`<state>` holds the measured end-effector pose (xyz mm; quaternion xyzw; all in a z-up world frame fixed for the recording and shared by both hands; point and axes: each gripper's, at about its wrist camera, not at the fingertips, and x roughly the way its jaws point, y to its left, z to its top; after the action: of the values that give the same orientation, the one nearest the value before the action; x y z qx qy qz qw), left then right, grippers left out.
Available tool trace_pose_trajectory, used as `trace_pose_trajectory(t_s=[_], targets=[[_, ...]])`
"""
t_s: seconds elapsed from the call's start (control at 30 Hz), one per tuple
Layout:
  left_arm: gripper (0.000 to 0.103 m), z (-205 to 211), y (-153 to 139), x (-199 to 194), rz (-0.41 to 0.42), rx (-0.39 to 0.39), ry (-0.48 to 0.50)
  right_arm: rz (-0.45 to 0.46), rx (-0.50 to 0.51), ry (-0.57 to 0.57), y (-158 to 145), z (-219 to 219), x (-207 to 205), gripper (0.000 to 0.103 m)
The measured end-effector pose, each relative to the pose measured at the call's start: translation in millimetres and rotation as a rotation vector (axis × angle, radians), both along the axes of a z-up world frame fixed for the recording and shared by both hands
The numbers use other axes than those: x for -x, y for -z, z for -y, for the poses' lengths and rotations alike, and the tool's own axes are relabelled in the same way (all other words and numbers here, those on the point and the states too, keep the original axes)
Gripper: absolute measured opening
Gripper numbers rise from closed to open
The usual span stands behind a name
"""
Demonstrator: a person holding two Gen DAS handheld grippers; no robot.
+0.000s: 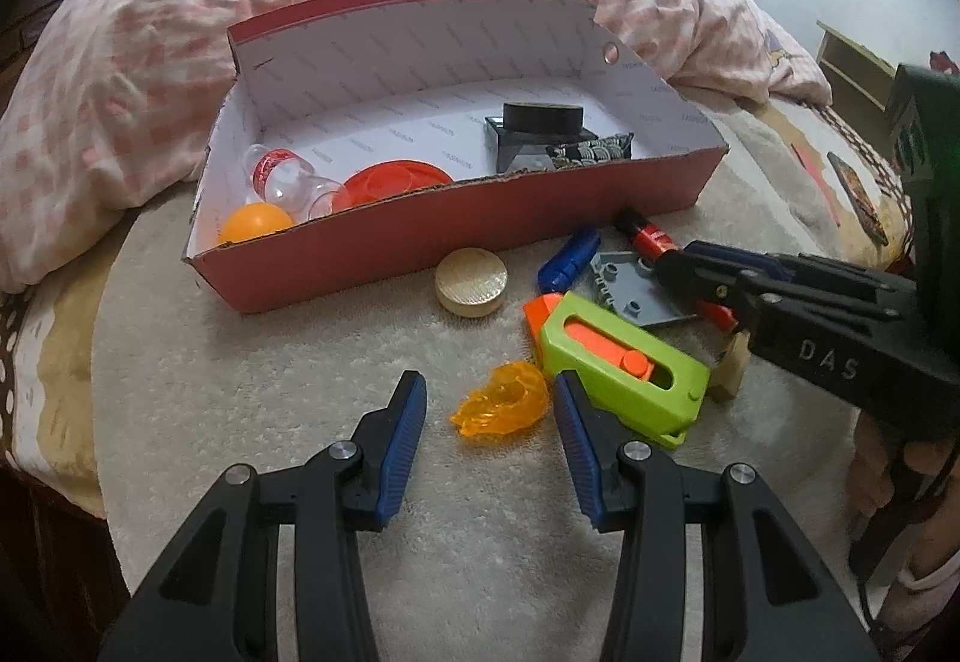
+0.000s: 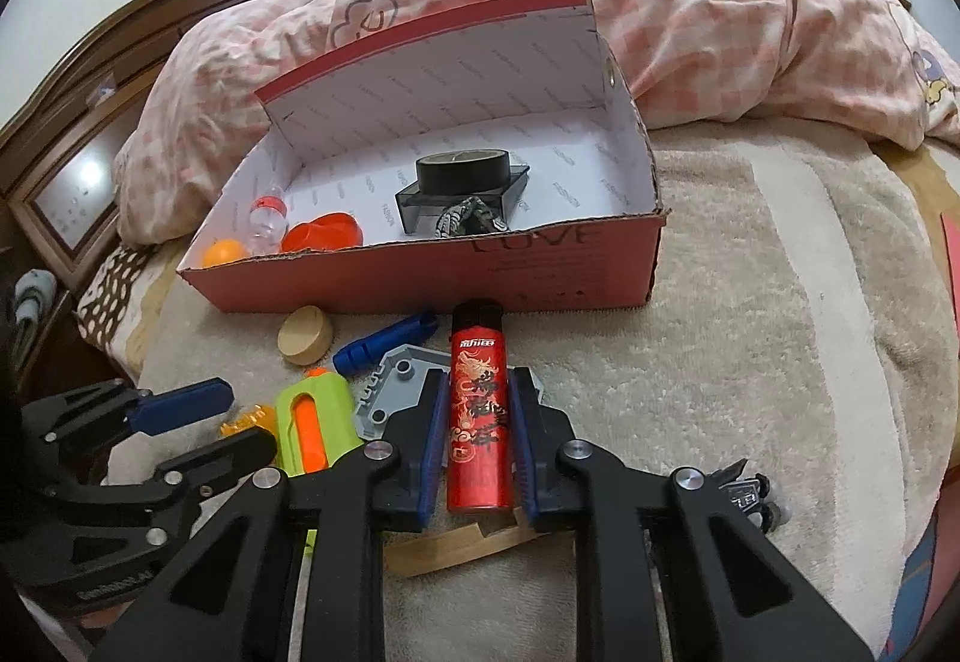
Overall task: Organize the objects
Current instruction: 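Grasp the orange translucent piece with the left tool while the right tool grasps the red spray can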
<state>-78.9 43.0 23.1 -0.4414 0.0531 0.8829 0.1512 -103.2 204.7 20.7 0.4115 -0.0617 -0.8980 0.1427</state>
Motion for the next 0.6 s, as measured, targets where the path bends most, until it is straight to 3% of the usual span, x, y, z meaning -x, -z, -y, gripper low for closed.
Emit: trace_pose_trajectory(t_s=[0.27, 0.6], targets=[[0.044, -4.0, 9.7, 2.5, -0.017, 0.052, 0.003, 0.002, 0.011, 0.004, 1.0, -1.7, 0.2, 0.021], [0.045, -4.9, 12.3, 5.9, -0.034, 0.046, 0.000, 0.003, 0.009, 0.006, 0.9, -1.6, 0.5, 0.021]])
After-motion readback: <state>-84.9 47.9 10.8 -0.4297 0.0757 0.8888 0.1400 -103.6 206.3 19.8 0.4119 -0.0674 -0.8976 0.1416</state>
